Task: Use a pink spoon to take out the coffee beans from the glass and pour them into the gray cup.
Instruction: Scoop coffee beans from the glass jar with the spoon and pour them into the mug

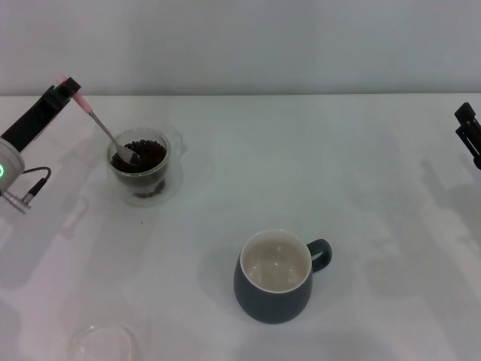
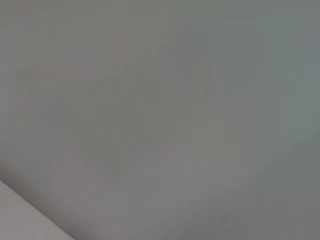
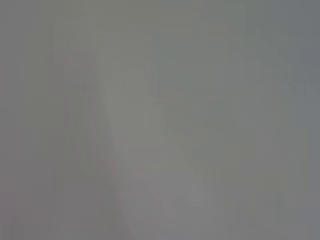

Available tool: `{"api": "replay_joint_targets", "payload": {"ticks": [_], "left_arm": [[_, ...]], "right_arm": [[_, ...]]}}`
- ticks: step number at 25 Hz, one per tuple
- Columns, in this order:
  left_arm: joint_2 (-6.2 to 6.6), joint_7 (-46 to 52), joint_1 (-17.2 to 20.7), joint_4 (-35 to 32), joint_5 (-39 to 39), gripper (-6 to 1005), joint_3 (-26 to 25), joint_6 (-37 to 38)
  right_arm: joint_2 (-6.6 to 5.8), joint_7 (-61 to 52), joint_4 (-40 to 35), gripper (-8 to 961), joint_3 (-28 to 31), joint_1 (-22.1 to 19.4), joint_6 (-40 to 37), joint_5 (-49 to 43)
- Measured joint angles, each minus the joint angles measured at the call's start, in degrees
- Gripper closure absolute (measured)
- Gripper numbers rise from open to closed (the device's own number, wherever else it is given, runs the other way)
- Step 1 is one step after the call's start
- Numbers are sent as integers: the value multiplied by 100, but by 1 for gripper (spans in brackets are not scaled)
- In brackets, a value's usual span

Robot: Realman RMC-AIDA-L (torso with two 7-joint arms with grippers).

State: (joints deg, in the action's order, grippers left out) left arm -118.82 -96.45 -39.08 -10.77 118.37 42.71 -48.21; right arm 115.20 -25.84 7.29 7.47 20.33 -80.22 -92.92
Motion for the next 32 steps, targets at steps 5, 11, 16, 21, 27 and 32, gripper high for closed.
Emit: {"api": "replay_joint_targets", "payload": {"ticks": [5, 11, 16, 21, 27, 32], "left_arm": [[0, -196, -48, 9, -50, 873, 16, 214], [-17, -578, -168, 52, -47, 873, 18, 287], [-26, -597, -263, 106, -61, 873, 24, 299], [-41, -596, -340, 248, -49, 873, 76, 347], [-54, -514, -393, 364, 9, 873, 67, 346], [-62, 66, -348, 365, 21, 872, 68, 340]], "right_arm": [[2, 0, 1, 139, 2, 7, 6, 18], [3, 0, 1, 139, 85, 23, 67, 20], [3, 0, 1, 139, 141, 23, 83, 20], [3, 0, 0, 139, 150, 23, 90, 20], [2, 0, 0, 139, 149, 14, 94, 40], [2, 0, 0, 139, 150, 3, 95, 90]]}}
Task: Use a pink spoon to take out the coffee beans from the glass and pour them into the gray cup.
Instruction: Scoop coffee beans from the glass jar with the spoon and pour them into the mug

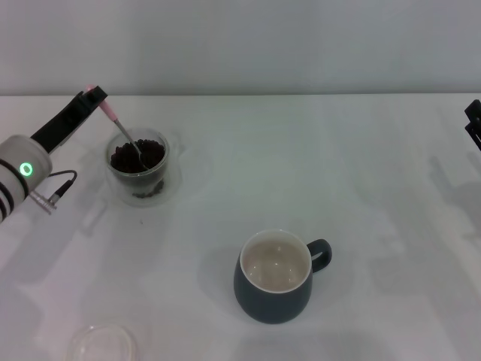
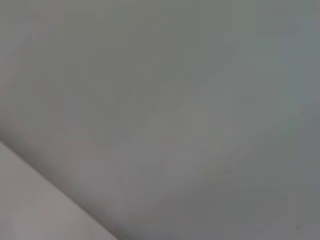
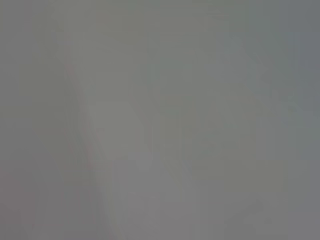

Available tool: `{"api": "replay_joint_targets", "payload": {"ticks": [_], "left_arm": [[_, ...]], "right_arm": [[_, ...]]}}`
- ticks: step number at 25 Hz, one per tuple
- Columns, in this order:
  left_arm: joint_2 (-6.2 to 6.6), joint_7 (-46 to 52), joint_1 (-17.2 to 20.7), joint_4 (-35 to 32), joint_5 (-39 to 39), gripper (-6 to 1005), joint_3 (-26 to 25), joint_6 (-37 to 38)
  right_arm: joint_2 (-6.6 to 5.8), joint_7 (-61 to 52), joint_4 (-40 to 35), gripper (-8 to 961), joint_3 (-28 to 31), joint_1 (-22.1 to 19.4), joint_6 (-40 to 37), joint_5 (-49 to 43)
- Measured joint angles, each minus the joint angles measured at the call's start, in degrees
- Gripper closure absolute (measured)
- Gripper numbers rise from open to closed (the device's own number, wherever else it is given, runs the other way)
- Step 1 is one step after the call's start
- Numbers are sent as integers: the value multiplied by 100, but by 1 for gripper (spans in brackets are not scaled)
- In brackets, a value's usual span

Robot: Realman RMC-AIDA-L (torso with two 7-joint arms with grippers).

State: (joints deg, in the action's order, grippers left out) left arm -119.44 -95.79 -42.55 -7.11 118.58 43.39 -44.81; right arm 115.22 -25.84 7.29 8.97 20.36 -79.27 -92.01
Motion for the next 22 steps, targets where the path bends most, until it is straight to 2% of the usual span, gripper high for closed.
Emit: {"api": "replay_joint_targets", "payload": {"ticks": [22], "left_arm": [[29, 686, 377, -33, 253, 872, -33, -379]], "right_arm": [[0, 0, -26, 138, 0, 36, 0, -1]]}}
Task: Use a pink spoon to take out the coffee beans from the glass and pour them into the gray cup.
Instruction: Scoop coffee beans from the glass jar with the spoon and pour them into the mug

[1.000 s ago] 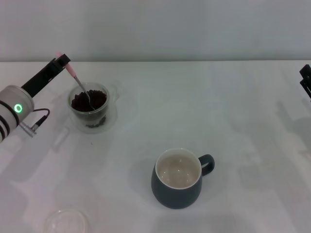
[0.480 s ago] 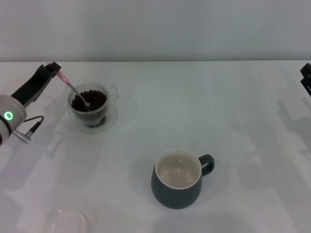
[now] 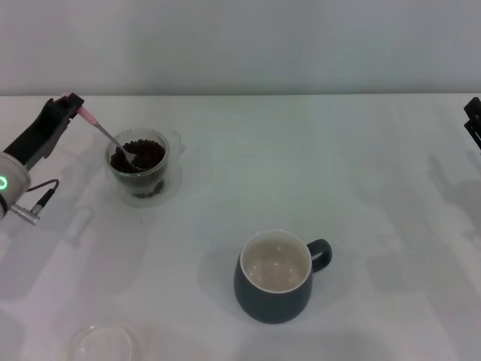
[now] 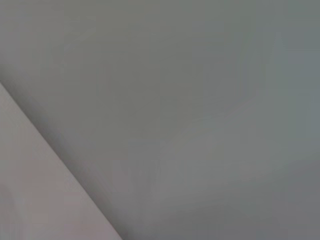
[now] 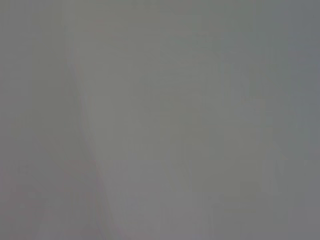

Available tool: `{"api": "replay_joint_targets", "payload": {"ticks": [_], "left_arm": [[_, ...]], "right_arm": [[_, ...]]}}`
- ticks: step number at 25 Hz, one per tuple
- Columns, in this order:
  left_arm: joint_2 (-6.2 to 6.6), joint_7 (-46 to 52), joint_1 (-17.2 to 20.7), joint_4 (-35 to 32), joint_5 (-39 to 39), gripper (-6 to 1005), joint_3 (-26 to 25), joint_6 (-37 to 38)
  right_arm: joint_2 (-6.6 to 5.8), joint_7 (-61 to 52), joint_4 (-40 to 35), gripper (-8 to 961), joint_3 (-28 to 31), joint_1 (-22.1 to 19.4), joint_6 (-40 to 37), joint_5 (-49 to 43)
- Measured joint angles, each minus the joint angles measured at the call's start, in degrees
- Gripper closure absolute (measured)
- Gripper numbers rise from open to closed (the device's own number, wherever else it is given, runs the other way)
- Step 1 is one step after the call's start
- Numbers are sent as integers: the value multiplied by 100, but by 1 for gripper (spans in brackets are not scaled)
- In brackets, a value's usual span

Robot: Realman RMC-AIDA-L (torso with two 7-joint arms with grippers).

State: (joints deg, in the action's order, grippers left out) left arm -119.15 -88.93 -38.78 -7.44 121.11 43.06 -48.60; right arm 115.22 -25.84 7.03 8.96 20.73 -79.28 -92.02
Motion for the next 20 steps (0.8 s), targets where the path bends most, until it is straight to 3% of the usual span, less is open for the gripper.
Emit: {"api": "replay_joint_targets", "payload": {"ticks": [20], "left_arm": [[20, -437, 478, -39, 348, 873, 1, -1178]], "right_arm": [[-11, 1, -41, 138, 0, 167, 0, -5]]}}
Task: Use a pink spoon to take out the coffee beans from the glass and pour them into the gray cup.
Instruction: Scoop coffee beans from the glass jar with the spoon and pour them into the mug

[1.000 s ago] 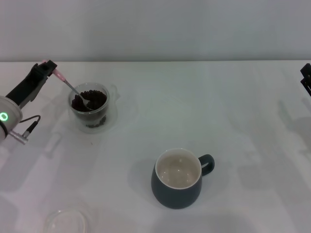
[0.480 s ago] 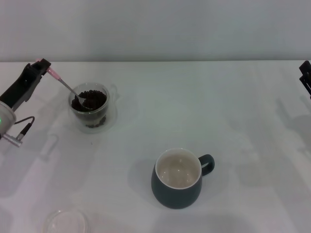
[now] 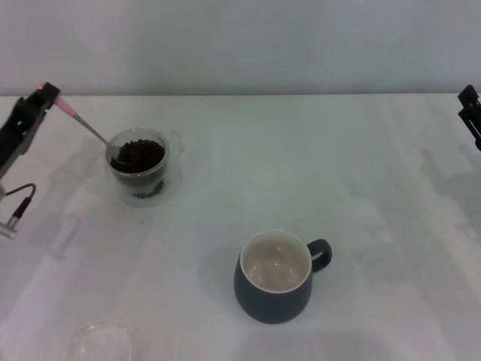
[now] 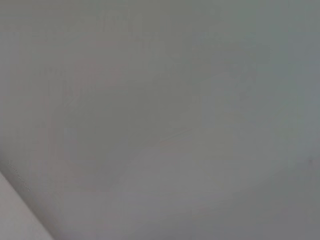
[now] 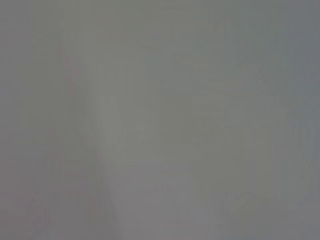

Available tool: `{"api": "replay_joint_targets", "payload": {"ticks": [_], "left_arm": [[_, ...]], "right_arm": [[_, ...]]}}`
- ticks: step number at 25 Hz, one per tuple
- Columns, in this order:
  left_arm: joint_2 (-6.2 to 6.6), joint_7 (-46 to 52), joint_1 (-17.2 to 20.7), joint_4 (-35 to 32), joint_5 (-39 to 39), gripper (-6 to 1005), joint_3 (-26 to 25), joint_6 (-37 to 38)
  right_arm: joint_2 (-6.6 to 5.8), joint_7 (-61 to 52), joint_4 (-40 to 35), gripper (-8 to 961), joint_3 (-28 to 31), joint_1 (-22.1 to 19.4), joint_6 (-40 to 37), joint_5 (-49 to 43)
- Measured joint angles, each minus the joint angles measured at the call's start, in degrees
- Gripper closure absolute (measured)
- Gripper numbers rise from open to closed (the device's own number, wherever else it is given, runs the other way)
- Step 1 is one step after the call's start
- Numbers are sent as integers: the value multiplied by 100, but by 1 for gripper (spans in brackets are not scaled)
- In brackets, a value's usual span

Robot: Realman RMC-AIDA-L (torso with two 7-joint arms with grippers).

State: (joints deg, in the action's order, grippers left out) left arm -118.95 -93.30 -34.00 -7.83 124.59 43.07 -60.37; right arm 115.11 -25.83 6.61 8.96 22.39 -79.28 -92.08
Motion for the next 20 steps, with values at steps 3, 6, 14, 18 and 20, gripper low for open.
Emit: {"api": "replay_joint_targets", "payload": {"ticks": [3, 6, 14, 18, 20], "left_arm": [[0, -40, 141, 0, 133, 873, 0, -324], [-1, -56, 214, 1, 145, 873, 8, -603], [-21, -43, 245, 65, -6, 874, 61, -1068], [-24, -14, 246, 77, -69, 873, 141, -1362], [-22, 85, 213, 84, -111, 872, 256, -1450]], "right_arm": [[-6, 17, -8, 138, 0, 55, 0, 2], [-7, 16, -52, 138, 0, 89, 0, -5], [-7, 0, -61, 138, -40, 135, -18, -43], [-3, -1, -25, 138, -61, 135, -43, -53], [1, -1, -10, 138, -70, 133, -46, -61]]}}
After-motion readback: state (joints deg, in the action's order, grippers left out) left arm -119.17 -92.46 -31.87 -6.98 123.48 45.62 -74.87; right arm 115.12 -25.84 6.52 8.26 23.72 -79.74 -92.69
